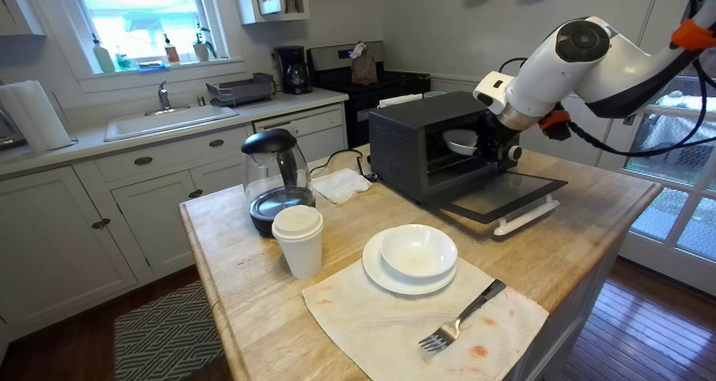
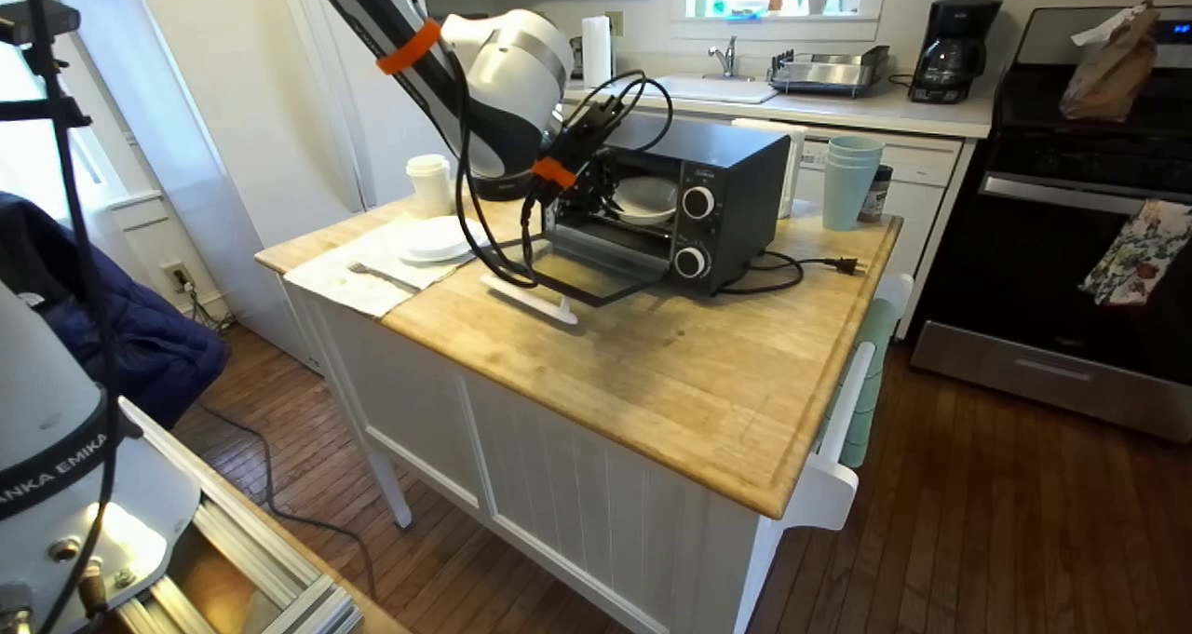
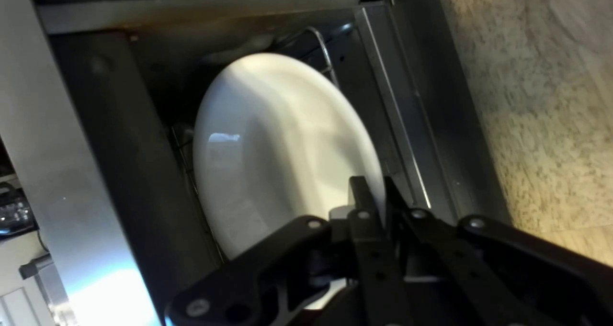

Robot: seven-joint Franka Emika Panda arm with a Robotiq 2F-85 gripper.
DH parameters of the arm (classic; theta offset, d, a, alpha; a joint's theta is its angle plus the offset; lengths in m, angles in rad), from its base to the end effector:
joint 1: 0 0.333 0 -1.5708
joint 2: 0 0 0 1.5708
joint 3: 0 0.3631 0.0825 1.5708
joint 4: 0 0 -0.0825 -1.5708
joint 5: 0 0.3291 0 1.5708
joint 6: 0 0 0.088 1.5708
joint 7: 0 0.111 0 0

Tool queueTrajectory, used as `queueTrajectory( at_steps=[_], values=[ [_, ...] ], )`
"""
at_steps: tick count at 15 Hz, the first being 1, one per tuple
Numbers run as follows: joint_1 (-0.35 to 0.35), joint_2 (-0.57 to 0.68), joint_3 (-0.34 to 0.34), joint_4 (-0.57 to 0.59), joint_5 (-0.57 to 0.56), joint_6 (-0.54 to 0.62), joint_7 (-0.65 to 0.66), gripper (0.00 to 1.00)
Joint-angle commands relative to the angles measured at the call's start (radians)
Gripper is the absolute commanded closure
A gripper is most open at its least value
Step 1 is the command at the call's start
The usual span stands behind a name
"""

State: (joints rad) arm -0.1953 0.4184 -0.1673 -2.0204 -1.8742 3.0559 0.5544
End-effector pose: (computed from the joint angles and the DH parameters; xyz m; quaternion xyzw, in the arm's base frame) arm 0.5490 -0.1204 0.3261 0.8242 0.4328 0.1892 0.3126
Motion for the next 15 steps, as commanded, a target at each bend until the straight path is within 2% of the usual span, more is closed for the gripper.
queueTrajectory(
  at_steps=[1,2,4,10,11,12,13,14,15],
  values=[
    [-0.015,0.026,0.004,0.045,-0.036,0.022,0.008,0.89],
    [-0.015,0.028,0.005,0.048,-0.038,0.020,0.011,0.67],
    [-0.015,0.032,0.006,0.055,-0.037,0.023,0.015,0.62],
    [-0.017,0.029,0.005,0.061,-0.032,0.033,0.012,0.21],
    [-0.017,0.029,0.003,0.056,-0.028,0.037,0.008,0.38],
    [-0.017,0.030,0.003,0.055,-0.025,0.039,0.007,0.61],
    [-0.018,0.030,0.002,0.055,-0.024,0.043,0.007,0.62],
    [-0.018,0.029,0.003,0.056,-0.025,0.040,0.011,0.67],
    [-0.018,0.026,0.003,0.056,-0.025,0.037,0.017,0.60]
  ],
)
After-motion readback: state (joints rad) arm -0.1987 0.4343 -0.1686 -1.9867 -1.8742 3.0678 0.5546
